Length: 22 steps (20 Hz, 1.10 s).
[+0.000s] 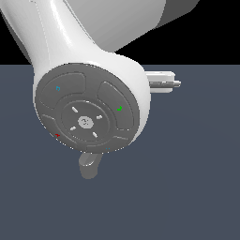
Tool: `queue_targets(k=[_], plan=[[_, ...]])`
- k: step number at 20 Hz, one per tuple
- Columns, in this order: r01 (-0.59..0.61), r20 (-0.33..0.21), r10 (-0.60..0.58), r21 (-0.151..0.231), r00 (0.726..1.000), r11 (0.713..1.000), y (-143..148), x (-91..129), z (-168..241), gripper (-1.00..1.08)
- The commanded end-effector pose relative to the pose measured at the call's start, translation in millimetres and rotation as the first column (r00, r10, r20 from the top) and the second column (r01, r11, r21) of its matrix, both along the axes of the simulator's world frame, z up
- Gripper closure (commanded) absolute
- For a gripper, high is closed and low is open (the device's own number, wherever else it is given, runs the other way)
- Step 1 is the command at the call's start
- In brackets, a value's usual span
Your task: Turn on the faucet by rotating a designated handle.
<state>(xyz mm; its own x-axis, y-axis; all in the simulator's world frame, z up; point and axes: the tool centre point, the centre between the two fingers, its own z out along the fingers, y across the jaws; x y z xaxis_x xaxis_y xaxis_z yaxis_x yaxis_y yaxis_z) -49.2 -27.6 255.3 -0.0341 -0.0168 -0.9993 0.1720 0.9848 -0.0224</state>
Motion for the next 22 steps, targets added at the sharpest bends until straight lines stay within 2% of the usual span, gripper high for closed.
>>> queue_targets(k=[1,14,22], plan=[[0.01,0.015,-0.01,0.0,1.0,1.0,-11,3,1,1.08],[0.014,0.03,-0.014,0.001,0.999,1.0,-39,2,-17,1.08],[0.009,0.025,-0.009,0.001,1.0,1.0,-39,0,-31,1.08]])
